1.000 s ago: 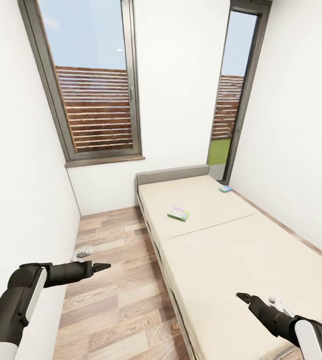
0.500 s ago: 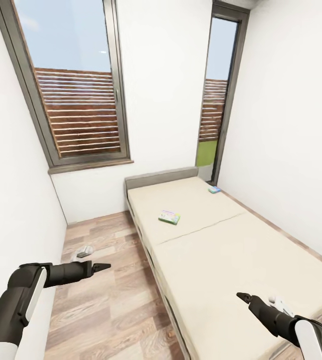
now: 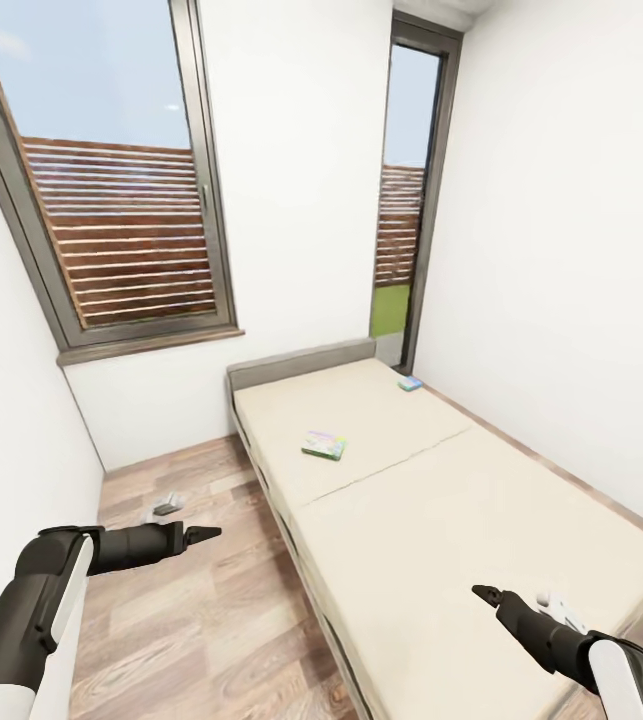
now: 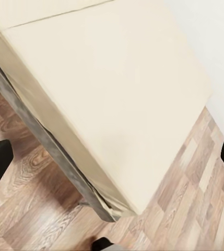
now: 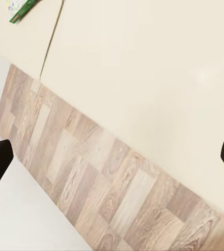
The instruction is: Put all the toys in the child's room - the three board games (two on the bed and one on the table), the two jigsaw puzzles on the table, and the tennis ball on the table - inside the toy box on the table in the child's room.
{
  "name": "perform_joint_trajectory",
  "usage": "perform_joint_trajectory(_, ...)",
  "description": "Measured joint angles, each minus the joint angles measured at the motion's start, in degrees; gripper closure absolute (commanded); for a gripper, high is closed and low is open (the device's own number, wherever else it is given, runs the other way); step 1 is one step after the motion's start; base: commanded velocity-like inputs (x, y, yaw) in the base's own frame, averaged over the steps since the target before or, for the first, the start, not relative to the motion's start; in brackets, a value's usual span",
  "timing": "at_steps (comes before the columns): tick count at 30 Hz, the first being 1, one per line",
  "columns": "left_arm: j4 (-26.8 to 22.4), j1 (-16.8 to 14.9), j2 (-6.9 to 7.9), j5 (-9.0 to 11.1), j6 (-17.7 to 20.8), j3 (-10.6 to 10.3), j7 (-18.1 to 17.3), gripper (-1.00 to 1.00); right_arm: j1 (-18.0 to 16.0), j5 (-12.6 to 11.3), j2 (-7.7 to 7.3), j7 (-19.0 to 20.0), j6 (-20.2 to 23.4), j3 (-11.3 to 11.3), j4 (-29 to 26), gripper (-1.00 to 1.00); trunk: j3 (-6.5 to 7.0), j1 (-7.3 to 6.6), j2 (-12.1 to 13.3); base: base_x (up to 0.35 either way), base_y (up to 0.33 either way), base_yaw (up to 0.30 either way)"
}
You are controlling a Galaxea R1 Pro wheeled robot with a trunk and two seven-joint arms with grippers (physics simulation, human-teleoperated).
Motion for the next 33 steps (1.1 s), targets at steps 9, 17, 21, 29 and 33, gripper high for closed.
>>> perform_joint_trajectory(9, 0.0, 0.0, 0.06, 0.0, 0.0, 0.1, 0.0, -1.0, 0.0, 0.0, -0.05, 0.0, 0.0, 0.0, 0.0, -1.0, 0.5, 0.0, 0.0, 0.166, 0.168, -0.17)
perform_joint_trajectory(17, 0.0, 0.0, 0.06, 0.0, 0.0, 0.0, 0.0, -1.0, 0.0, 0.0, -0.05, 0.0, 0.0, 0.0, 0.0, -1.0, 0.96, 0.01, 0.0, 0.06, 0.037, -0.175)
perform_joint_trajectory(21, 0.0, 0.0, 0.07, 0.0, 0.0, 0.0, 0.0, -1.0, 0.0, 0.0, -0.05, 0.0, 0.0, 0.0, 0.0, -1.0, 1.21, 0.02, 0.0, 0.014, 0.009, -0.197)
perform_joint_trajectory(29, 0.0, 0.0, 0.05, 0.0, 0.0, 0.0, 0.0, -1.0, 0.0, 0.0, -0.06, 0.0, 0.0, 0.0, 0.0, -1.0, 1.74, 0.02, 0.0, 0.005, 0.003, -0.205)
perform_joint_trajectory(33, 0.0, 0.0, 0.05, 0.0, 0.0, 0.1, 0.0, -1.0, 0.0, 0.0, -0.05, 0.0, 0.0, 0.0, 0.0, -1.0, 1.95, 0.02, 0.0, 0.001, 0.001, -0.152)
